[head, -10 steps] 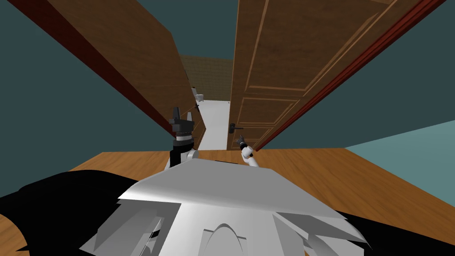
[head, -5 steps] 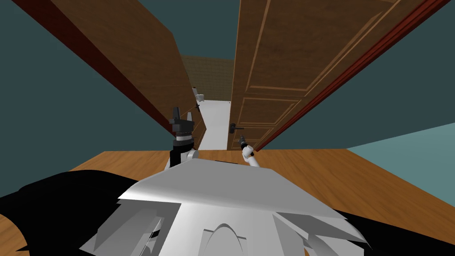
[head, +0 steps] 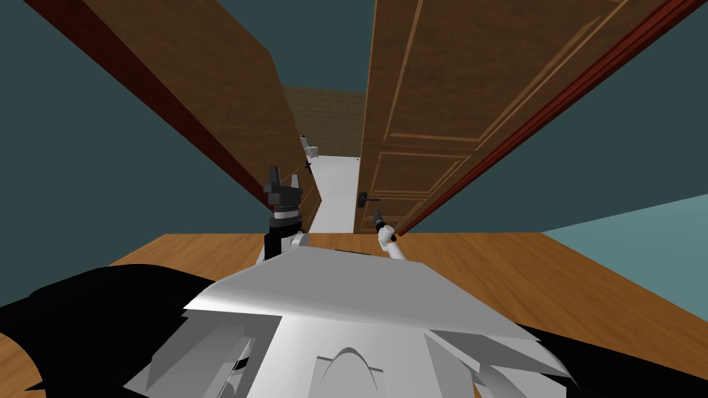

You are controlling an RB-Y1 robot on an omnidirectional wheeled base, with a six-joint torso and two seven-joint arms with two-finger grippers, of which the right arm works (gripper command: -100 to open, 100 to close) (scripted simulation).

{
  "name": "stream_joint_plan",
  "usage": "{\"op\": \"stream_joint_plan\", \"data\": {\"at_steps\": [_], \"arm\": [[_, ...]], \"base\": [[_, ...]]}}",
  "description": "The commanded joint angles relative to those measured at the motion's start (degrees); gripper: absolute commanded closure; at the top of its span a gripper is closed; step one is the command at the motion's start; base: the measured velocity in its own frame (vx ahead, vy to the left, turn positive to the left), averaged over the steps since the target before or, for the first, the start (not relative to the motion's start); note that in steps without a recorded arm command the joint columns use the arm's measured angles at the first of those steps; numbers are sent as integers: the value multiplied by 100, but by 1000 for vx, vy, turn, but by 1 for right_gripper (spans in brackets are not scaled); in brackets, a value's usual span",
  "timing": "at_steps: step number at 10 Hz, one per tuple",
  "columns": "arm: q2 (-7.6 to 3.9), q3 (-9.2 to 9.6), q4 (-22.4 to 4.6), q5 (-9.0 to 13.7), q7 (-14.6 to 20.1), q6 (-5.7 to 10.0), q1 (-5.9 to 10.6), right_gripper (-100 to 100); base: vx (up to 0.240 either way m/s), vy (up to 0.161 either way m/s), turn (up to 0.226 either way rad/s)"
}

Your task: Push the door open

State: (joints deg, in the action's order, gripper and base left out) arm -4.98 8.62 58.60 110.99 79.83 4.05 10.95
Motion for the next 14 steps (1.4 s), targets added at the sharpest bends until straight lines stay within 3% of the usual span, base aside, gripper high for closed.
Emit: {"op": "stream_joint_plan", "data": {"at_steps": [1, 7, 10, 11, 12, 14], "arm": [[77, -166, -96, -286, -156, -16, 50, -100], [62, -298, -275, -1119, -634, 164, 193, -100], [59, -364, -365, -1701, -873, 253, 264, -100], [59, -364, -365, -1701, -873, 253, 264, -100], [55, -429, -455, -2009, -1090, 343, 336, -100], [55, -429, -455, -2124, -1112, 343, 336, -100]], "base": [[0, 5, 15], [0, 4, 13], [0, 4, 13], [0, 0, 0], [1, 6, 22], [0, 3, 8]]}}
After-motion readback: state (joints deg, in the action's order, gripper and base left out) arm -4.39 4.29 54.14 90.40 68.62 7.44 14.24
